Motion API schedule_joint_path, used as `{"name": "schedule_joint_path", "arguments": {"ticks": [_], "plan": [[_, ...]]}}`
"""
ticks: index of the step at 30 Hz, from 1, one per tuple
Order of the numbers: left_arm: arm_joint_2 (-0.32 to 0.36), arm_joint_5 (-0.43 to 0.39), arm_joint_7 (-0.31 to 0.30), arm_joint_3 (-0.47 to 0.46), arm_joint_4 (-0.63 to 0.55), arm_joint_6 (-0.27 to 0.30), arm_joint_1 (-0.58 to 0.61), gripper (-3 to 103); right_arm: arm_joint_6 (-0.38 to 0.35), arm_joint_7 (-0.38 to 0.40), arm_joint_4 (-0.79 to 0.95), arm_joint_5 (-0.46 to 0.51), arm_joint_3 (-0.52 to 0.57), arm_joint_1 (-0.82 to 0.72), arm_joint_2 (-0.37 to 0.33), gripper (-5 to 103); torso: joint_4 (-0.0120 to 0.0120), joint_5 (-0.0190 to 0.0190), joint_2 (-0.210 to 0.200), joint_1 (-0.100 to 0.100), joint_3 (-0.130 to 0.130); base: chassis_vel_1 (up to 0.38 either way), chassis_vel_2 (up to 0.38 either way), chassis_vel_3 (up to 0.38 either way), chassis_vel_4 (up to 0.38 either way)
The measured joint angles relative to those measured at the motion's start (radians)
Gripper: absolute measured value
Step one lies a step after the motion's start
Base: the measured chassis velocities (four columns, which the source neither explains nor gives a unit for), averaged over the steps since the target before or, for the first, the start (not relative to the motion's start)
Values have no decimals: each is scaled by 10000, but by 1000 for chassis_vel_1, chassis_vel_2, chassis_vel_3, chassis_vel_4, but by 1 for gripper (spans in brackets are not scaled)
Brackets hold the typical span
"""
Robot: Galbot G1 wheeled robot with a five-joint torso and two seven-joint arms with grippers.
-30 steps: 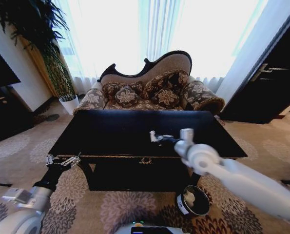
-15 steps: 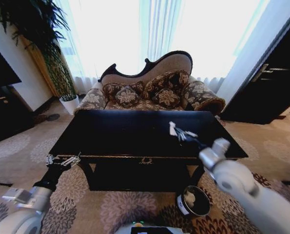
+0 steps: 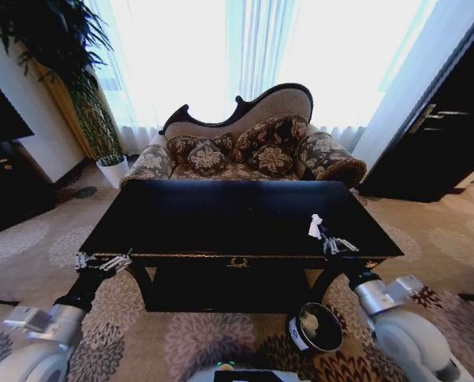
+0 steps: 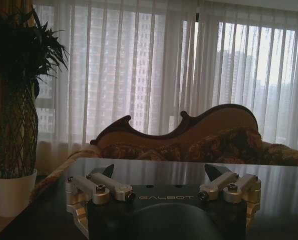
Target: Move to the front of the table and place the trash on the table into the trash bin.
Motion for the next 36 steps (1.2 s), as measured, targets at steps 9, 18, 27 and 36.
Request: {"name": "schedule_joint_path", "arguments": {"ticks": [9, 18, 27, 36], "plan": [[1, -1, 1, 0, 1, 0, 0, 100, 1121, -189, -1912, -660, -1358, 134, 1461, 0, -6, -10, 3, -2, -2, 0, 0, 0, 0], [0, 0, -1, -1, 0, 0, 0, 100, 1394, -180, -3538, -492, -1723, 487, 1616, 0, -2, 2, -2, 2, 2, 0, 0, 0, 0], [0, 0, 0, -1, 0, 0, 0, 100, 1894, -305, -5501, -859, -2141, 1242, 1423, 0, -1, 4, -3, 2, 2, 0, 0, 0, 0], [0, 0, -1, -1, -1, 0, 0, 100, 3214, -767, -9261, -1625, -2447, 2368, 867, 0, -1, 4, -2, 2, 1, 0, 0, 0, 0]]}}
